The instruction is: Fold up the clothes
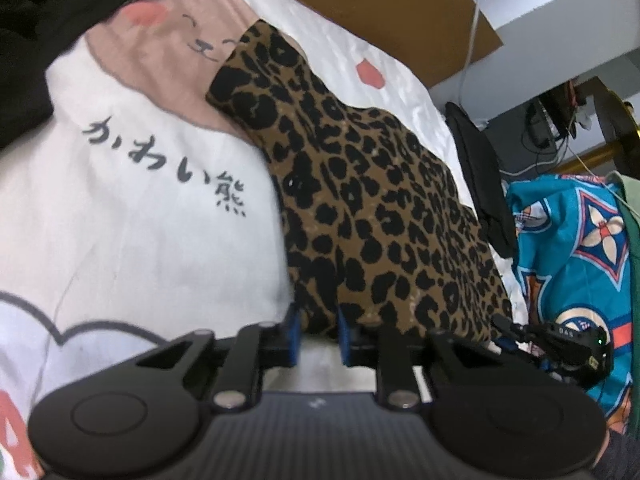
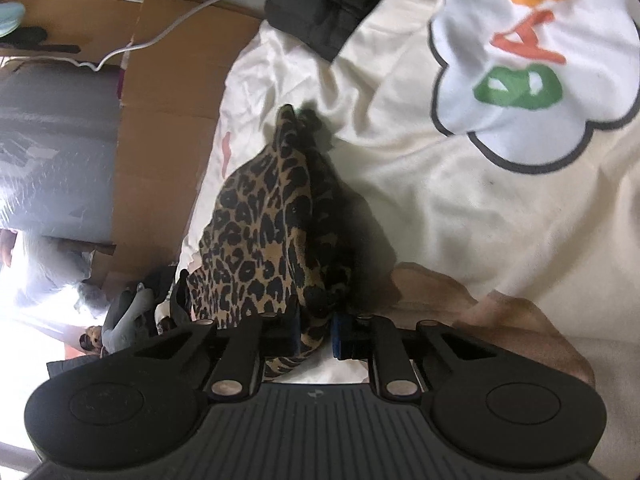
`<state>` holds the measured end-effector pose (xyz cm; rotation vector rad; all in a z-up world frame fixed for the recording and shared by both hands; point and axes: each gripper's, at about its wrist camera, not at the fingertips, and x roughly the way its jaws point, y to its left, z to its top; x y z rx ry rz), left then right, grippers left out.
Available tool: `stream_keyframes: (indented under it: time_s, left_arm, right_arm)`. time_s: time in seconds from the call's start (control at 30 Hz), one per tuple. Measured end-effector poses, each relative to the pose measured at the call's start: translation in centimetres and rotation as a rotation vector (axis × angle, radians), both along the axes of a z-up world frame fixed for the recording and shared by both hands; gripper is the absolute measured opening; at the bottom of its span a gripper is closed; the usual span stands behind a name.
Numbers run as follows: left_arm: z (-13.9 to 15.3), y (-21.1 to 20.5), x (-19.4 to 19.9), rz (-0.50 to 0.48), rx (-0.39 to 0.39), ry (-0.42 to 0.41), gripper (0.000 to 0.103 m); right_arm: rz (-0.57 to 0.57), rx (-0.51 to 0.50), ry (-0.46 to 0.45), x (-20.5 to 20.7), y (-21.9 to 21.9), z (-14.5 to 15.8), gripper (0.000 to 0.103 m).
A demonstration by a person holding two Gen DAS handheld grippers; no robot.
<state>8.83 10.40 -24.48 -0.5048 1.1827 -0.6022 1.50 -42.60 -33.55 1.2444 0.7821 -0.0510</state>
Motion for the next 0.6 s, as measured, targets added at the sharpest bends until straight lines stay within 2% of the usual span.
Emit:
stream_keyframes:
  time_s: [0.27, 0.5, 0.6]
  left_arm:
    - [0.7, -2.1, -1.3, -0.021, 0.009, 0.029, 0.015]
    - [0.4, -4.3, -3.0, -0.041, -0.017, 0.069, 0.015]
    - [0.1, -5.1, -3.6, -0.045, -0.029, 0.095, 0.011]
  right_arm:
    - [-0.014, -0.046, -0.025, 0.1, -1.7, 1.5, 0.013]
    - [-0.008, -0.100, -0.046, 1.3, -4.2, 2.4, 0.013]
    - [0.000, -0.127, -0.047, 2.0, -5.1, 2.8, 0.013]
